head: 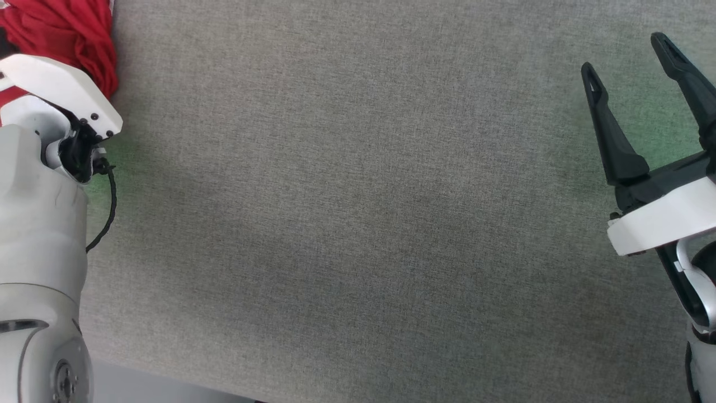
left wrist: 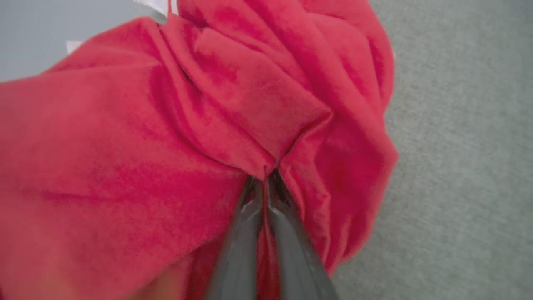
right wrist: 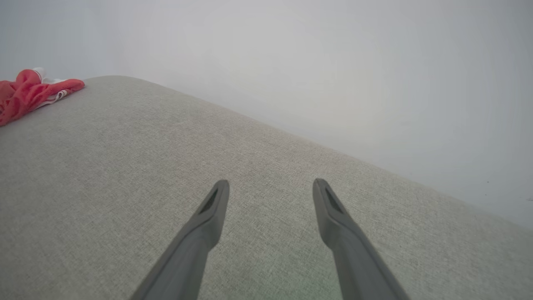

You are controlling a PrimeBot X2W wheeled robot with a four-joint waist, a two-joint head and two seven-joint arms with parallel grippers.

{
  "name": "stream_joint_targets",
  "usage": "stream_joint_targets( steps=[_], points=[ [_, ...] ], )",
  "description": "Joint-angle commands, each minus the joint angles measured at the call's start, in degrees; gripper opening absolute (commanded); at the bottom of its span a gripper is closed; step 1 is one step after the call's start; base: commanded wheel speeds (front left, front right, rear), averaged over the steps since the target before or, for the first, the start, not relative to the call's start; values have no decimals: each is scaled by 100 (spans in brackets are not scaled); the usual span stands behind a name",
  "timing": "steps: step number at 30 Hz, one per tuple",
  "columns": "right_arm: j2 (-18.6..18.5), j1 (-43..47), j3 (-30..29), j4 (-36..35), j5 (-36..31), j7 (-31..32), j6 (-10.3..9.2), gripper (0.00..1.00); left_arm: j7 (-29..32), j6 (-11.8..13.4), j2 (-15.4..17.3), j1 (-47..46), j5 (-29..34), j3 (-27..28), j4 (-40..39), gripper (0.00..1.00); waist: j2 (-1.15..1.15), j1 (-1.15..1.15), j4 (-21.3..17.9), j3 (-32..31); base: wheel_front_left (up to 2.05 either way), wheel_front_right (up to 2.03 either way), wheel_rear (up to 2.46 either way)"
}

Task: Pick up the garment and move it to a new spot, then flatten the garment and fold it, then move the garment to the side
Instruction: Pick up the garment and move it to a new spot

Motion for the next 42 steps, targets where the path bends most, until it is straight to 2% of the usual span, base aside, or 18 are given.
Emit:
stream_joint_targets(
  steps=[1, 11, 19, 26, 33, 39, 42],
  points=[
    [19, -10, -22, 32, -52, -72, 1, 100, -18, -18, 7, 39, 8, -57, 109, 0, 0, 0, 21, -69, 0, 0, 0],
    [233, 122, -93, 377, 24, -375, 1, 100, -693, -215, 401, -316, 259, -351, -67, 0, 0, 0, 96, -645, 0, 0, 0],
    [561, 285, -151, 745, 55, -696, 1, 100, -1070, -384, 670, -596, 598, -807, -279, 0, 0, 0, 133, -1304, 0, 0, 0],
    [826, 463, -264, 1009, 55, -950, 1, 100, -1236, -495, 730, -777, 815, -1306, -700, 0, 0, 0, 115, -1849, 0, 0, 0],
    [1028, 694, -529, 1209, 34, -1172, 1, 100, -1059, -510, 628, -550, 674, -1991, -1484, 0, 0, 0, 62, -2297, 0, 0, 0],
    [1178, 851, -812, 1395, 58, -1331, 1, 100, -612, -511, 794, -123, 230, -2661, -2701, 0, 0, 0, -151, -2604, 0, 0, 0],
    [1223, 916, -946, 1468, 39, -1404, 1, 100, -268, -506, 978, 134, 24, -2874, -3435, 0, 0, 0, -331, -2712, 0, 0, 0]
  ],
)
